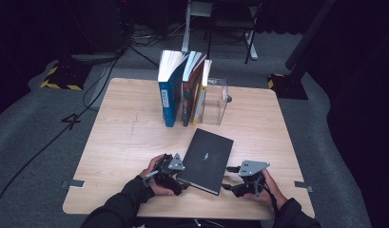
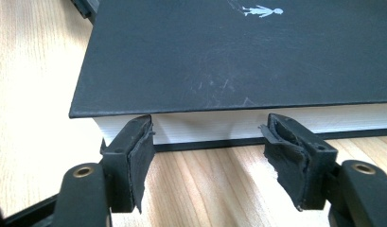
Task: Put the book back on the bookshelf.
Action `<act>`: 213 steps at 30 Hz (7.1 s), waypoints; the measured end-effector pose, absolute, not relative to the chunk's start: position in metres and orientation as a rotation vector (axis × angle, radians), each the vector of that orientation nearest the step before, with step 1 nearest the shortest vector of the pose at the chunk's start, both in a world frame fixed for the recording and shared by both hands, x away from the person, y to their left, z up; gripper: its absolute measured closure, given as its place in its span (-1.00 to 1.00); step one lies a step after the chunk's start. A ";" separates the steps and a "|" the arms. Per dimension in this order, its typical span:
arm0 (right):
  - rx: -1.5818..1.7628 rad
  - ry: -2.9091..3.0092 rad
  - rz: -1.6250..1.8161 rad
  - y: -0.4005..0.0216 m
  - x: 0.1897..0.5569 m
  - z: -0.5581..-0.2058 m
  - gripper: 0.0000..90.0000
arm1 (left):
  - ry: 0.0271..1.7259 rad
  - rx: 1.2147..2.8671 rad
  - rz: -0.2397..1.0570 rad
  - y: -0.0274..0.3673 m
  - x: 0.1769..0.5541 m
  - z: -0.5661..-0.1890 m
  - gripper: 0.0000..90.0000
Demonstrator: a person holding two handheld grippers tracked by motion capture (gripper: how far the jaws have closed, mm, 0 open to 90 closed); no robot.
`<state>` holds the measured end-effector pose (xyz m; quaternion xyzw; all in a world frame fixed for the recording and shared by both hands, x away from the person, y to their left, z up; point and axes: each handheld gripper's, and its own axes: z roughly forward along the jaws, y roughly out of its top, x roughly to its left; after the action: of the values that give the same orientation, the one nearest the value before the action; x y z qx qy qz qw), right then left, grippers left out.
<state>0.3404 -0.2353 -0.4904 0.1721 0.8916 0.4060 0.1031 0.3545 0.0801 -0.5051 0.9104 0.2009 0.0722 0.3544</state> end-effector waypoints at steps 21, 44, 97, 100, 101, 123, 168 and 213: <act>0.551 2.605 1.275 -0.227 0.335 -0.489 -0.26 | 0.514 2.347 0.185 0.081 0.354 -0.505 -0.80; 0.646 2.468 1.314 -0.204 0.330 -0.466 -0.21 | 0.481 2.252 0.317 0.082 0.329 -0.476 -0.65; 0.786 2.327 1.267 -0.250 0.374 -0.451 -0.26 | 0.480 2.042 0.516 0.086 0.340 -0.438 0.39; 0.772 2.332 1.266 -0.249 0.375 -0.452 -0.26 | 0.466 2.035 0.481 0.090 0.337 -0.438 0.38; 0.770 2.330 1.272 -0.249 0.376 -0.453 -0.25 | 0.460 2.034 0.469 0.092 0.335 -0.438 0.38; 0.639 2.305 1.379 -0.212 0.399 -0.444 -0.22 | 0.480 1.998 0.392 0.126 0.316 -0.438 0.36; 0.640 2.316 1.419 -0.216 0.407 -0.440 -0.26 | 0.450 2.067 0.458 0.104 0.326 -0.448 0.43; 0.349 2.486 1.458 -0.246 0.371 -0.440 0.39 | 0.435 2.182 0.347 0.088 0.376 -0.435 -0.04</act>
<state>0.3712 -0.2459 -0.4402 0.1192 0.8502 0.4988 0.1192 0.3759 0.0879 -0.4354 0.8748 0.1746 0.1389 0.4301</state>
